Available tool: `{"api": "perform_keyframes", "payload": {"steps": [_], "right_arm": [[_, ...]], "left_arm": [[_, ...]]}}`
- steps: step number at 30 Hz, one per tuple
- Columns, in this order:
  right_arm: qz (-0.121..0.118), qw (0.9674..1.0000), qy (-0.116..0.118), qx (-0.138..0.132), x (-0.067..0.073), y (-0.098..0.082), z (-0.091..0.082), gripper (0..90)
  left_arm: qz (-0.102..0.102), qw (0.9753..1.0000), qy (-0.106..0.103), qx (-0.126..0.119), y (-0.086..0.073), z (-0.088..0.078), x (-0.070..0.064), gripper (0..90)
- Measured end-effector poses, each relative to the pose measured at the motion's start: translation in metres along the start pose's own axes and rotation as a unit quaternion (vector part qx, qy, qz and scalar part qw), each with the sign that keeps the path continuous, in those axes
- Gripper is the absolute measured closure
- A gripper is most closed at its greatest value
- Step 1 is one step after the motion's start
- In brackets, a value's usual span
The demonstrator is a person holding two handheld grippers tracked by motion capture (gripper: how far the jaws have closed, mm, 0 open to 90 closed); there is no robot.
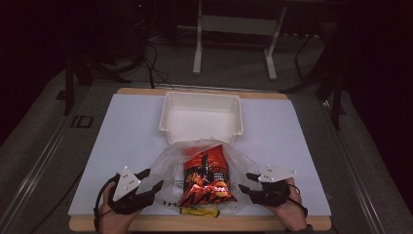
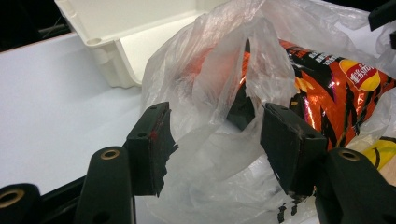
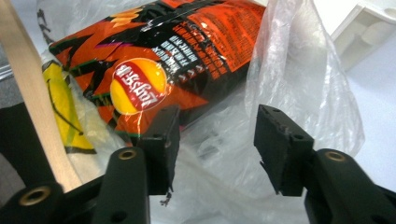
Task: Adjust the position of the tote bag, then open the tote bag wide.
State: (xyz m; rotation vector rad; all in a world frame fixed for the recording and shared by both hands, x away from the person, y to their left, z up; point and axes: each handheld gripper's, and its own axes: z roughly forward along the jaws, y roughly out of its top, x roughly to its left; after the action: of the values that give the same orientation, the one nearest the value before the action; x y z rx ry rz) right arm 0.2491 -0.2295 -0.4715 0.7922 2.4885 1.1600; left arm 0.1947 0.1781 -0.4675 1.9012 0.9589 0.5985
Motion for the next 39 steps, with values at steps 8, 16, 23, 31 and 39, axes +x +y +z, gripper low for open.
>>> {"api": "perform_keyframes", "payload": {"steps": [8, 16, 23, 31, 39], "right_arm": [[0.009, 0.9998, -0.009, -0.013, -0.004, 0.003, 0.003, 56.3], [0.011, 0.9996, -0.016, -0.018, -0.006, 0.007, 0.006, 58.3], [0.011, 0.9996, -0.018, -0.019, -0.007, 0.007, 0.01, 58.3], [0.012, 0.9996, -0.019, -0.017, -0.009, 0.006, 0.012, 57.9], [0.012, 0.9995, -0.023, -0.019, -0.009, 0.007, 0.014, 59.4]], "left_arm": [[-0.005, 1.0, 0.001, -0.006, 0.001, 0.001, 0.003, 43.2], [-0.007, 0.9999, 0.002, -0.007, 0.002, 0.002, 0.004, 43.2], [-0.006, 1.0, 0.002, -0.008, 0.002, 0.002, 0.005, 43.2], [-0.008, 0.9999, 0.002, -0.01, 0.003, 0.003, 0.006, 43.2], [-0.005, 0.9999, 0.0, -0.013, 0.007, 0.001, 0.004, 44.3]]}}
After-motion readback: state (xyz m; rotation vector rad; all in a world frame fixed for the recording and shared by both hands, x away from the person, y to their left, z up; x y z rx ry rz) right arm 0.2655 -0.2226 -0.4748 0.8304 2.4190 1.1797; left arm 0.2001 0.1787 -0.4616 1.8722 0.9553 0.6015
